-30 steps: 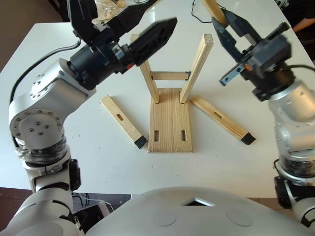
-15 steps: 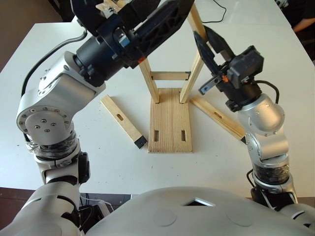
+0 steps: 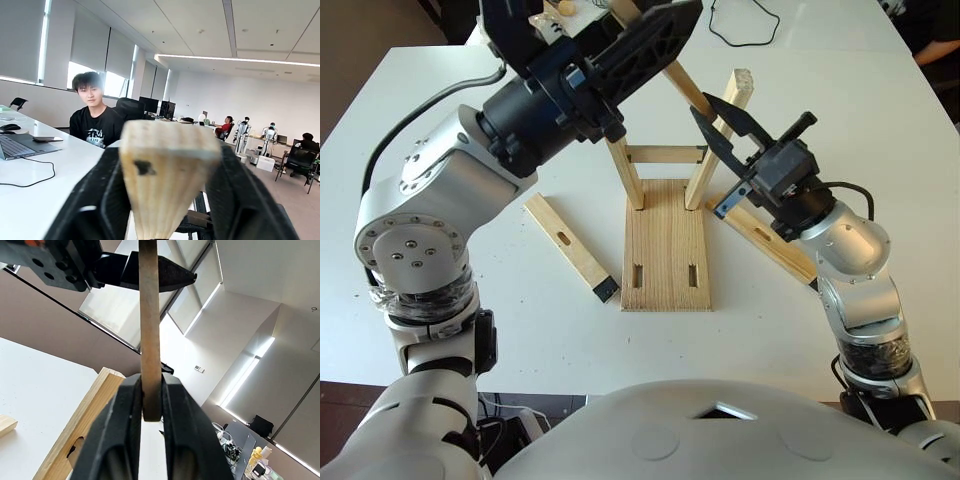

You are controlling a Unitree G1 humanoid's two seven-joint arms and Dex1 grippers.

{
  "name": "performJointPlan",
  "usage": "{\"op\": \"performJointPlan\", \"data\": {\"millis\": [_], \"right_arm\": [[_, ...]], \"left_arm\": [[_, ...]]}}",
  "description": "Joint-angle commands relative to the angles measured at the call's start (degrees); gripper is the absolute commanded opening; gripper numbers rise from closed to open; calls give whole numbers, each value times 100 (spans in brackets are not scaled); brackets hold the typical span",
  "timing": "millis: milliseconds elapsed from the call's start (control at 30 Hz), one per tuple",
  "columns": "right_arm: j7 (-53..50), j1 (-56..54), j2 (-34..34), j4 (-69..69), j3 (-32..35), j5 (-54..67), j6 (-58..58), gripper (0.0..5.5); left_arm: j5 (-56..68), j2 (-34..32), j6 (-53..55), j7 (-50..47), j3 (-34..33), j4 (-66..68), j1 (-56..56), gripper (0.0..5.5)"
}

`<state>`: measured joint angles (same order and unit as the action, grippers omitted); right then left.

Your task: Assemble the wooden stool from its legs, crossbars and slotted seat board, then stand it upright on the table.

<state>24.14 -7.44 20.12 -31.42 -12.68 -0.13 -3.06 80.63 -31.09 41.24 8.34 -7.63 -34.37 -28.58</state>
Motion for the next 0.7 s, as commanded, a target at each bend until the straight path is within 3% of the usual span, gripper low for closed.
{"op": "performJointPlan", "data": {"millis": [33, 433, 467, 700], "right_arm": [[21, -5, 34, 59, 84, -66, -44, 41], [14, -32, 209, 97, 196, -457, -351, 41], [6, -20, 224, 109, 209, -497, -412, 77], [460, 187, 568, 158, 204, -299, -720, 168]], "left_arm": [[-82, -135, 85, 284, 58, -83, 84, 143], [-985, -417, 77, 1038, 201, -55, 304, 130], [-1007, -411, 70, 1056, 199, -48, 308, 130], [-1189, -427, 36, 1176, 110, 110, 321, 130]]}}
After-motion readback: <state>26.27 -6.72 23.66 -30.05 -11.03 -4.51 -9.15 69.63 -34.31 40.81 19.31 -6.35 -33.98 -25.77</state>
